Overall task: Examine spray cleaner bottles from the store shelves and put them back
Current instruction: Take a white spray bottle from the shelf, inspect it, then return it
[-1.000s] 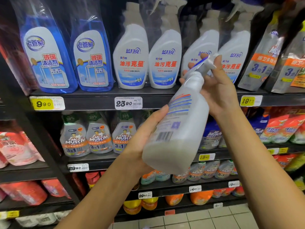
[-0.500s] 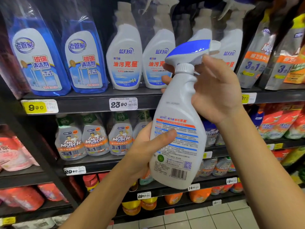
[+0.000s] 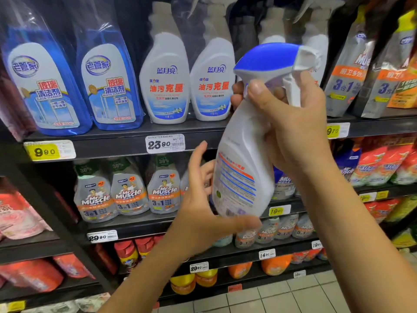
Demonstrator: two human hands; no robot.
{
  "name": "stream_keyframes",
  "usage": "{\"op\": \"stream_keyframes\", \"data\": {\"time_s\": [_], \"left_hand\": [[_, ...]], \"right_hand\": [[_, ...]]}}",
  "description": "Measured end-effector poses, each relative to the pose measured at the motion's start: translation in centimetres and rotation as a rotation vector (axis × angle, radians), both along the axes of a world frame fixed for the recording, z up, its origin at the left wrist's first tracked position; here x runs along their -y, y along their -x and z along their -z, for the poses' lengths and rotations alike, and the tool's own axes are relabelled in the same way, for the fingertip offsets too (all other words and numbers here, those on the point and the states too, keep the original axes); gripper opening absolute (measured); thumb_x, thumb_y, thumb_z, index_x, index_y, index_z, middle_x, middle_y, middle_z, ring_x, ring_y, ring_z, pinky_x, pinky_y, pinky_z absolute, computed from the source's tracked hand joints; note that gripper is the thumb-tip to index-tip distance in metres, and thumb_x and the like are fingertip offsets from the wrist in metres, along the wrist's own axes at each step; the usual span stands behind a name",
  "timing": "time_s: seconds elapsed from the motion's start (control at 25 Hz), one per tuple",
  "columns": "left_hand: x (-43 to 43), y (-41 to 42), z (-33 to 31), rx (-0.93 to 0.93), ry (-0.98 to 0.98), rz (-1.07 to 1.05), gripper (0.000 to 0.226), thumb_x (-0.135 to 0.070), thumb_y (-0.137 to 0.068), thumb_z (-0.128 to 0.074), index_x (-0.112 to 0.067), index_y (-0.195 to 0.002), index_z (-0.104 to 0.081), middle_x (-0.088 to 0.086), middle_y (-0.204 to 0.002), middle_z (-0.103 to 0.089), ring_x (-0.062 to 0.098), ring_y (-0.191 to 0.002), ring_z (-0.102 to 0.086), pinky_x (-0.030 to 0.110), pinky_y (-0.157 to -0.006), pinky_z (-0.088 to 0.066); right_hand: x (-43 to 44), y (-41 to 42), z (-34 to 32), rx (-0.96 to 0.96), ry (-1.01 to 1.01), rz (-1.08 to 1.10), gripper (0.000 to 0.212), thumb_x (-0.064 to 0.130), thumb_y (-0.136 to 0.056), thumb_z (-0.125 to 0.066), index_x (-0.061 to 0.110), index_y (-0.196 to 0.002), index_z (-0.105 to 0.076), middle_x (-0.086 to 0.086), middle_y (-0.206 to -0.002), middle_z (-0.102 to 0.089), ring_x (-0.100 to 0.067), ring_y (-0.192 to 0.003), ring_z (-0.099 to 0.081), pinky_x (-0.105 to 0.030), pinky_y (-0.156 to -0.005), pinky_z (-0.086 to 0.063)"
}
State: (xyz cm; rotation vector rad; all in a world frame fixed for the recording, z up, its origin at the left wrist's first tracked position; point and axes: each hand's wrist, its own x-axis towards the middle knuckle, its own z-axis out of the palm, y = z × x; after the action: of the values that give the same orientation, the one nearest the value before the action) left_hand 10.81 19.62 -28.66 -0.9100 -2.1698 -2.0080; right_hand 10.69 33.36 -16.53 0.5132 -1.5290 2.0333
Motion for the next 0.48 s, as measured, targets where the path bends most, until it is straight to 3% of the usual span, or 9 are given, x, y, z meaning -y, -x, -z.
{"op": "stream_keyframes", "data": {"time_s": [0.08,0.12,0.24,0.32,0.4,0.48], "left_hand": [[-1.8,-1.2,0.4,-0.159,0.103,-0.143,0.133,-0.052,-0.045,-0.089,-0.041,-0.147,-0.005,-0.017,-0.152,-0.026,-0.001,-0.14,-0.026,0.026,-0.109,-0.034],[-2.8,-1.6,0.6,-0.221,0.113,-0.252,0.129,-0.048,-0.047,-0.09,-0.036,-0.147,-0.009,-0.017,-0.151,-0.025,0.002,-0.14,-0.026,0.032,-0.111,-0.033],[-4.5,-1.6,0.8,-0.31,0.079,-0.522,0.106,-0.027,-0.06,-0.084,-0.026,-0.144,-0.02,-0.011,-0.145,-0.034,0.014,-0.134,-0.04,0.043,-0.105,-0.041],[-4.2,-1.4,0.5,-0.216,0.005,-0.46,0.092,-0.017,-0.066,-0.076,-0.027,-0.144,-0.027,-0.008,-0.144,-0.042,0.015,-0.129,-0.047,0.039,-0.1,-0.046],[-3.4,-1.2,0.2,-0.018,-0.128,-0.248,0.08,-0.017,-0.069,-0.072,-0.036,-0.138,-0.035,-0.014,-0.13,-0.054,0.007,-0.119,-0.054,0.025,-0.092,-0.05],[-2.4,-0.9,0.0,0.122,-0.227,-0.077,0.068,-0.022,-0.065,-0.072,-0.038,-0.126,-0.046,-0.013,-0.119,-0.063,0.006,-0.111,-0.06,0.02,-0.086,-0.051]], "right_hand": [[0.7,0.2,-0.3,-0.048,-0.071,0.233,0.016,0.008,-0.078,-0.066,0.014,-0.09,-0.057,-0.022,-0.089,-0.066,-0.038,-0.085,-0.068,-0.052,-0.083,-0.055],[1.2,0.2,-0.4,-0.066,-0.087,0.293,0.017,0.009,-0.078,-0.067,0.016,-0.089,-0.056,-0.021,-0.089,-0.066,-0.041,-0.088,-0.067,-0.054,-0.083,-0.054],[2.2,0.0,-0.4,-0.094,-0.139,0.302,0.028,0.014,-0.078,-0.071,0.013,-0.101,-0.055,-0.001,-0.084,-0.064,-0.023,-0.084,-0.068,-0.04,-0.079,-0.056],[2.2,-0.1,-0.2,-0.068,-0.217,0.183,0.053,0.025,-0.073,-0.078,0.012,-0.117,-0.051,0.005,-0.085,-0.065,-0.008,-0.079,-0.064,-0.025,-0.075,-0.053],[1.6,0.1,0.0,-0.021,-0.248,0.057,0.068,0.031,-0.069,-0.078,0.019,-0.127,-0.044,0.001,-0.095,-0.066,-0.007,-0.086,-0.064,-0.024,-0.082,-0.05],[0.7,0.5,0.5,0.014,-0.257,0.002,0.073,0.023,-0.073,-0.076,0.018,-0.136,-0.038,-0.005,-0.109,-0.065,-0.012,-0.096,-0.064,-0.028,-0.09,-0.049]]}}
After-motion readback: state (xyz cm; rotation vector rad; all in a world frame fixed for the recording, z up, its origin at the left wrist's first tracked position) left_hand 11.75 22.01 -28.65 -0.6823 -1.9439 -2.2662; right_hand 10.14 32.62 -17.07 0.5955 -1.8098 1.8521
